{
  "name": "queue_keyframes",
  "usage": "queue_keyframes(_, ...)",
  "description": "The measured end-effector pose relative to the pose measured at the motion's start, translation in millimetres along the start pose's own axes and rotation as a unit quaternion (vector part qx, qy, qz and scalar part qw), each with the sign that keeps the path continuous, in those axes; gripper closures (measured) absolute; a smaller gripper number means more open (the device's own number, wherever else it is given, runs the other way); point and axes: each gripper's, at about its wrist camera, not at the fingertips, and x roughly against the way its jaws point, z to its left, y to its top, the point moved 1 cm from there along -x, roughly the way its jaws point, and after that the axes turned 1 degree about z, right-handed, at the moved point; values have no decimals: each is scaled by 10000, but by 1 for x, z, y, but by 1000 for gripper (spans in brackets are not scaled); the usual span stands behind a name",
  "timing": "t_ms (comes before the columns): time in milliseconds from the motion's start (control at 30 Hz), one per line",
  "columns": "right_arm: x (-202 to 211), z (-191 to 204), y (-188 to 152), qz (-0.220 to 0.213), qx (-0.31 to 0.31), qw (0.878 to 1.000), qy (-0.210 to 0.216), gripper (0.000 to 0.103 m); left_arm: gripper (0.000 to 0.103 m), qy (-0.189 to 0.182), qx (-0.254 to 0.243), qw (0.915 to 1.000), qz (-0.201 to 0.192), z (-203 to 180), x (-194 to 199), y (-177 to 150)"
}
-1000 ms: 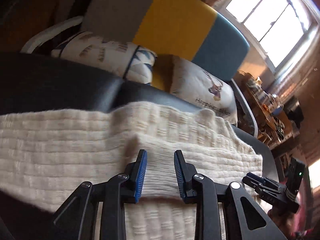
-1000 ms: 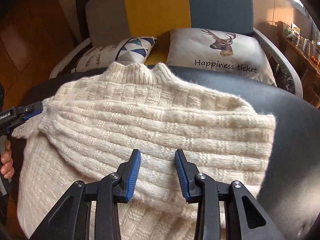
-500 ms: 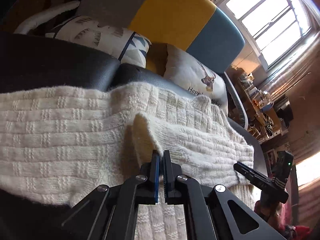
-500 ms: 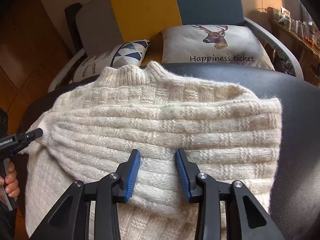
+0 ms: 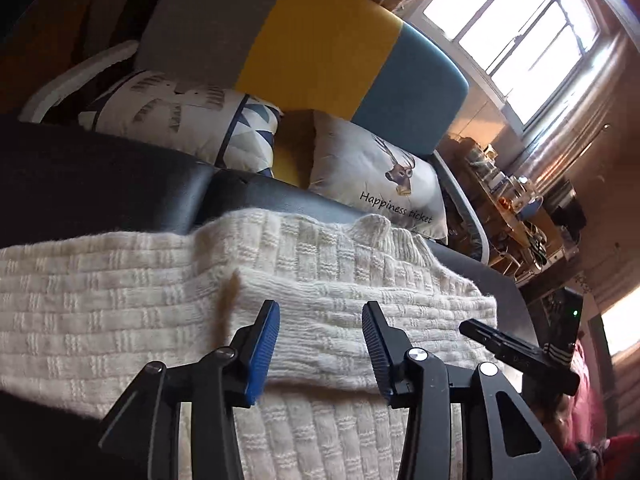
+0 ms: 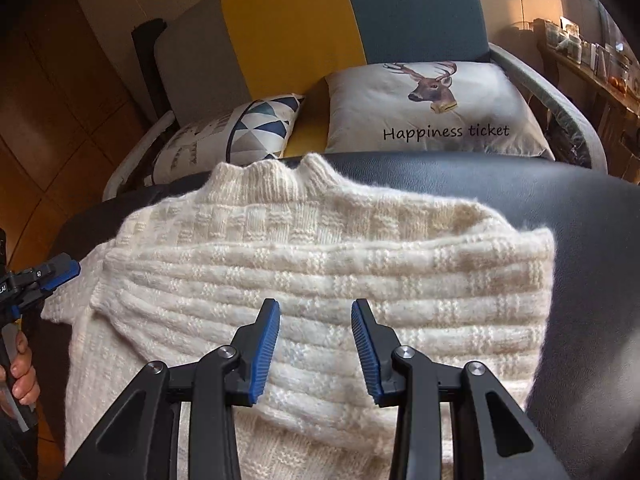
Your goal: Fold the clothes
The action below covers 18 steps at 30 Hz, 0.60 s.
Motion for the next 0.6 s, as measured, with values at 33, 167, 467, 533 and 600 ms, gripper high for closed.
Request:
queue_keyframes(33, -7, -3, 2, 91, -48, 9999, -87, 65, 59, 110, -20, 9999, 89, 0, -9, 0)
queue_keyframes(167, -20, -12, 2, 180, -124, 9997, -102, 65, 63, 495, -96, 9981, 365, -1, -41, -2)
queue_keyframes(467, 16, -16, -35, 102, -603, 9971, 443, 65, 62, -60, 666, 9973, 298, 10, -13, -5)
queue_keyframes(533, 23, -14, -41, 84, -685, 9964, 497, 62, 62, -369, 1100, 9929, 258, 23, 4, -8)
queue_keyframes(600, 30, -12, -46, 66, -767, 9955, 551, 62, 62, -624, 1503, 9864, 213, 40, 23, -14)
